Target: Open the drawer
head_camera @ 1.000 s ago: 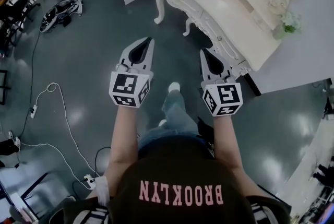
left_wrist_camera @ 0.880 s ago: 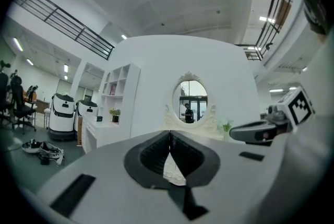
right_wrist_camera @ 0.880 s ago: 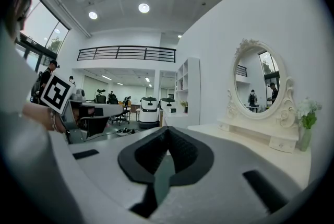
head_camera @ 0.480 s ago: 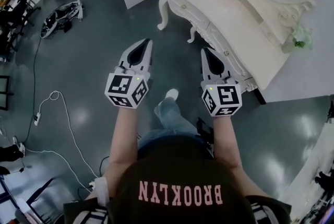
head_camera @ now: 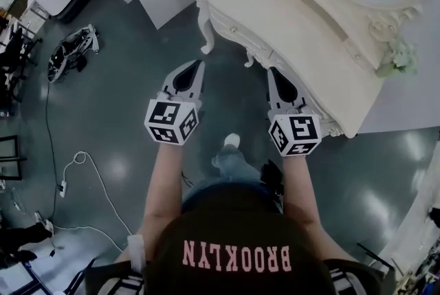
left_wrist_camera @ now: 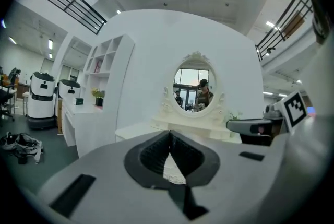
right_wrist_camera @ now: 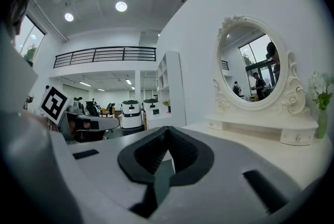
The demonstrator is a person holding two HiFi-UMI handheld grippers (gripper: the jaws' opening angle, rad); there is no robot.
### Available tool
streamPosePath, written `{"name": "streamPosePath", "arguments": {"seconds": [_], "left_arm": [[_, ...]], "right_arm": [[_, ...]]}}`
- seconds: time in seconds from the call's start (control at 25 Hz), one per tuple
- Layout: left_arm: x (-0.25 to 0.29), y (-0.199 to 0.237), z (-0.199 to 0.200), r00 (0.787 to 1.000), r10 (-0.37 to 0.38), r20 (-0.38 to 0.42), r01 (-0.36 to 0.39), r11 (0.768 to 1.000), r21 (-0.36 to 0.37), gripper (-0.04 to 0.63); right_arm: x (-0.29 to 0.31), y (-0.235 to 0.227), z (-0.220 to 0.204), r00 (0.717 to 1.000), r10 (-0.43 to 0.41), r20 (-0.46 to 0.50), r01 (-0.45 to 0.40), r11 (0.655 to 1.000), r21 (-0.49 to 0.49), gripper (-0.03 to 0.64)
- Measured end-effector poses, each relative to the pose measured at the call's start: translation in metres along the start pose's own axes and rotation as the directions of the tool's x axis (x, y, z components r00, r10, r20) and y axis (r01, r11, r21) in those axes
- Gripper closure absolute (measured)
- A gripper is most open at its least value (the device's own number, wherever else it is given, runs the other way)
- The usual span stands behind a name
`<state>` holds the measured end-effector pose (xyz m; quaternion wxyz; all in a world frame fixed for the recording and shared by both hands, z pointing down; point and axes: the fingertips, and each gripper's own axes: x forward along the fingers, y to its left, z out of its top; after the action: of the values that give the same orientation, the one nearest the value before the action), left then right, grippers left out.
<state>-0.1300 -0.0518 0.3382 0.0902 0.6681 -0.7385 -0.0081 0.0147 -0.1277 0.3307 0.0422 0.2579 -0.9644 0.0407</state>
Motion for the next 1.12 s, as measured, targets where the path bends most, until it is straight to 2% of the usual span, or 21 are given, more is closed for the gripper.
{"name": "streamPosePath", "arguments": {"seconds": [0.28,0.48,0.68,0.84,1.12], "left_arm": [[0.066,0.01,-0.002,0.997,-0.062,-0.049,0.063,0.998,0.028,0.589],[0.092,0.011,-0.008,0.994,-0.077,-0.082,0.081,0.996,0.043,0.589],[0.114,0.01,-0.015,0.985,-0.122,-0.12,0.131,0.989,0.069,0.589],[0.137,0.012,-0.027,0.973,-0.17,-0.156,0.182,0.981,0.067,0.589],[0.179,0.028,-0.037,0.943,-0.256,-0.212,0.277,0.958,0.076,0.589]], "right_arm": [[0.043,-0.036,-0.005,0.997,-0.057,-0.047,0.057,0.998,0.001,0.621],[0.047,-0.054,-0.01,0.992,-0.108,-0.072,0.108,0.994,-0.007,0.621],[0.049,-0.066,-0.017,0.983,-0.162,-0.091,0.163,0.987,0.006,0.621],[0.053,-0.075,-0.023,0.971,-0.213,-0.106,0.215,0.977,0.008,0.621],[0.069,-0.099,-0.032,0.936,-0.326,-0.133,0.338,0.938,0.078,0.621]]}}
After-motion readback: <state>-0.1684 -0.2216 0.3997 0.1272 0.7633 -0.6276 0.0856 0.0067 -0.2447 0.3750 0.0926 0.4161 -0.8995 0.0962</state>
